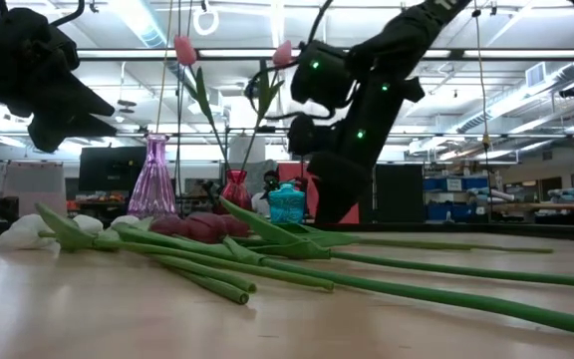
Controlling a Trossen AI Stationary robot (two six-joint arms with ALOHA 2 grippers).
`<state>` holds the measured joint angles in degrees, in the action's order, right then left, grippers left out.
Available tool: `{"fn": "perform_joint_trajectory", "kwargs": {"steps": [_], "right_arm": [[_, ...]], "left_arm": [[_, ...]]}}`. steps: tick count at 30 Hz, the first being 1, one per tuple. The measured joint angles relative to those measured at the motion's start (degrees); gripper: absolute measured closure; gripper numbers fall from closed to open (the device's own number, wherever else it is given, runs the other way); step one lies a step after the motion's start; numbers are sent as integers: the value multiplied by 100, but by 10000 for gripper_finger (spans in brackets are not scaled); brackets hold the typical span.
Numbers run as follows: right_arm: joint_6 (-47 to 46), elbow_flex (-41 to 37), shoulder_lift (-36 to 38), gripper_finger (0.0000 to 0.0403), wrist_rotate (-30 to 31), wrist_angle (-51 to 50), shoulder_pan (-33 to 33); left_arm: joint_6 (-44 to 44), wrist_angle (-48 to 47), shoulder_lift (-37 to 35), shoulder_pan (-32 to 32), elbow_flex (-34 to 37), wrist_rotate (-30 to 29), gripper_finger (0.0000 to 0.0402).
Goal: Sort flowers into vase by color
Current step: Put the pink tulip into the red vase
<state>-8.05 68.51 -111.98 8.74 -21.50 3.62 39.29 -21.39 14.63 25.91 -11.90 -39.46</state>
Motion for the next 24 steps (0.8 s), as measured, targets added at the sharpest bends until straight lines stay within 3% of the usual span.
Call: {"fn": "perform_joint_trajectory", "kwargs": {"steps": [5, 12, 18, 24], "right_arm": [[11, 288, -236, 282, -201, -358, 50], [-99, 308, -263, 391, -417, -476, 88], [-143, 249, 161, 397, -730, -1479, 177], [191, 46, 1033, 400, -898, -1232, 184]], "left_arm": [[0, 11, 0, 0, 0, 9, 191], [0, 0, 0, 0, 0, 13, 191], [67, -32, -2, 1, 0, 241, 191], [280, -46, 0, 4, 0, 577, 191]]}}
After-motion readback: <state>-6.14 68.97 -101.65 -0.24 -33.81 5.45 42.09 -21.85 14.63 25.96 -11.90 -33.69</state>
